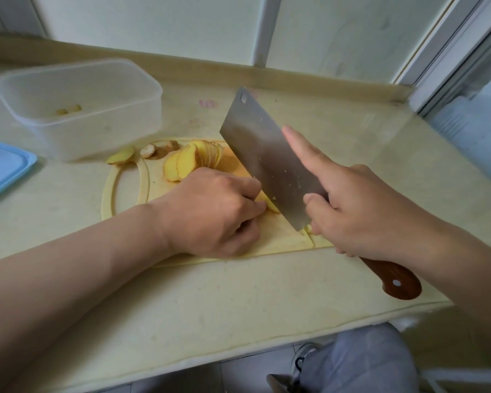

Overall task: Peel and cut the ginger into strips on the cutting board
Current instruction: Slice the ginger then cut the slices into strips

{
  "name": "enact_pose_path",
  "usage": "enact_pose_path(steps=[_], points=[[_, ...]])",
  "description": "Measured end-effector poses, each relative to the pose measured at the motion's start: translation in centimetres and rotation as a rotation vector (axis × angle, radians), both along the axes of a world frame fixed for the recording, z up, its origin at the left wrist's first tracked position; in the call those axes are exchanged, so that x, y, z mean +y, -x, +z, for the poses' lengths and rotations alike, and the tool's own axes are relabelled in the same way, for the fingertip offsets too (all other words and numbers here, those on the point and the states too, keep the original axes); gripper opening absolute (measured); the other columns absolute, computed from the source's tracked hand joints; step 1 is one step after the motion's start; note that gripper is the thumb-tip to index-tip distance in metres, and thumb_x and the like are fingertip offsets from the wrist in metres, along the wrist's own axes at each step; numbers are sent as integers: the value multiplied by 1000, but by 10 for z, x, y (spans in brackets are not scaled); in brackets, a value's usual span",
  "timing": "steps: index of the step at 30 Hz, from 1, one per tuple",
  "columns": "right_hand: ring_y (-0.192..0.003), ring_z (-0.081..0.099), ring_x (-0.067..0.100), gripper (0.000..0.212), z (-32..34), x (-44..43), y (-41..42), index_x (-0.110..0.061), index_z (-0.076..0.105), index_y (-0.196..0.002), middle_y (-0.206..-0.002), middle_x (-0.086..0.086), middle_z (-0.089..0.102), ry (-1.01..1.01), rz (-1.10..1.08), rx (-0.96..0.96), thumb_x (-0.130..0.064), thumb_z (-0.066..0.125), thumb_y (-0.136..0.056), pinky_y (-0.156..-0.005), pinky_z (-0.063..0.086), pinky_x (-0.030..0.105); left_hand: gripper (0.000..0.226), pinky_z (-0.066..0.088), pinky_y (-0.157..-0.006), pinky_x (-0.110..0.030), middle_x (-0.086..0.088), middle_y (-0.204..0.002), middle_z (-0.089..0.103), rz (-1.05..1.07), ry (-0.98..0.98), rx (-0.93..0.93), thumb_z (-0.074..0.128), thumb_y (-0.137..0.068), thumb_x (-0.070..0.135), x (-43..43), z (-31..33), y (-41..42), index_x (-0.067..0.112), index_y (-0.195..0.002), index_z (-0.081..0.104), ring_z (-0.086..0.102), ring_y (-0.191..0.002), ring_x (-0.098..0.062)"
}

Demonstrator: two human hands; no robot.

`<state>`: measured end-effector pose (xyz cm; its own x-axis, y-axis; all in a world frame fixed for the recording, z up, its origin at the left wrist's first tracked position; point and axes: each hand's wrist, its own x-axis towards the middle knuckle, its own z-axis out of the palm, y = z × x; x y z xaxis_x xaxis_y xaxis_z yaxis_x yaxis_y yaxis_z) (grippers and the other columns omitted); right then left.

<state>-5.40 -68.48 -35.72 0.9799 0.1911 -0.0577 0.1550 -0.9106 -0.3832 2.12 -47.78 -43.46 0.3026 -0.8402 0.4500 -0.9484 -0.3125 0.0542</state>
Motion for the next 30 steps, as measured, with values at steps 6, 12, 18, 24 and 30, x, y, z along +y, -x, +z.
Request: enact_pose_path(steps=[6, 12, 18, 24, 30], points=[[-51, 65, 29, 88, 6, 4, -6, -66, -1, -156, -68, 12, 67, 5, -6, 70, -12, 43, -102, -46, 58, 46, 28, 44, -46, -38, -4, -72, 48, 0, 4, 8, 51, -91, 25, 0, -1, -1, 7, -78, 67, 46, -55, -31], [-44, 67, 24, 90, 15, 15, -23, -67, 0, -155, -79, 7, 67, 29, -47, 206, -11, 40, -98, -45, 61, 45, 31, 44, -45, -39, -4, -73, 50, -17, 16, -3, 50, -95, 26, -1, 0, -1, 7, -79, 69, 48, -55, -32], [-45, 67, 23, 90, 12, 18, -19, -63, 3, -158, -73, 4, 64, 2, -56, 136, -10, 41, -97, -46, 61, 45, 27, 44, -44, -39, -2, -73, 50, -6, 4, -2, 52, -93, 26, 1, 2, 1, 9, -81, 69, 50, -56, -30], [-51, 62, 29, 88, -1, 8, 2, -66, 1, -156, -66, 13, 68, -65, -76, -3, -13, 44, -100, -51, 57, 50, 30, 45, -45, -39, -2, -73, 50, 2, -5, 13, 48, -94, 28, 3, 0, -1, 10, -83, 69, 50, -56, -31], [-57, 64, 35, 88, -3, 6, 7, -73, 0, -151, -67, 17, 67, -113, -87, -13, -14, 44, -102, -52, 57, 53, 27, 44, -45, -39, -2, -74, 50, 5, -12, 18, 50, -92, 27, 3, -1, -1, 10, -83, 69, 50, -56, -30]])
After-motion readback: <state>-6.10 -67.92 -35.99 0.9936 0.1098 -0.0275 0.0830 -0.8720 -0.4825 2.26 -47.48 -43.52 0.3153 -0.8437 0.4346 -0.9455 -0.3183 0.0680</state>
